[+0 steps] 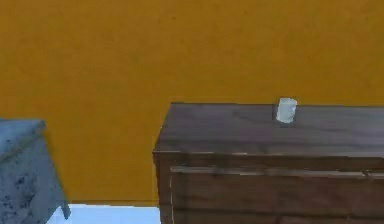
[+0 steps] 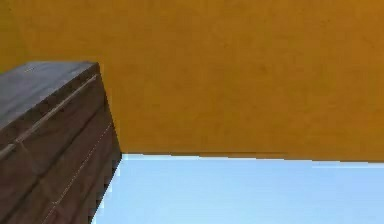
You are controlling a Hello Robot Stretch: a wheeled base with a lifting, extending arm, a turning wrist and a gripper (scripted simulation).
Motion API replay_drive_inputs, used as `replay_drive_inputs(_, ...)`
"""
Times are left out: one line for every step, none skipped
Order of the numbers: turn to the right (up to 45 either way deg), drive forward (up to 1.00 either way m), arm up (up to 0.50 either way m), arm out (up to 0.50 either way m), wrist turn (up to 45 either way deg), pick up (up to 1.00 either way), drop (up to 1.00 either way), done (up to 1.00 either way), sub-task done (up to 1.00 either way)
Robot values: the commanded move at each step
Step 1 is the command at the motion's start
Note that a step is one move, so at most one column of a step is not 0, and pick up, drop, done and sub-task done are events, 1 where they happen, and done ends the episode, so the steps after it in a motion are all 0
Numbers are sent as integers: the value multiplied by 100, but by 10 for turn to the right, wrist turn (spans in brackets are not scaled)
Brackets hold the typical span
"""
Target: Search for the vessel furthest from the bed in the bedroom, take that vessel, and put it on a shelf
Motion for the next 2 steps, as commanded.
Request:
replay_drive_inputs(-450, 0, 0, 0, 0, 0, 0, 0, 0)
replay_drive_inputs(-180, 0, 0, 0, 0, 0, 0, 0, 0)
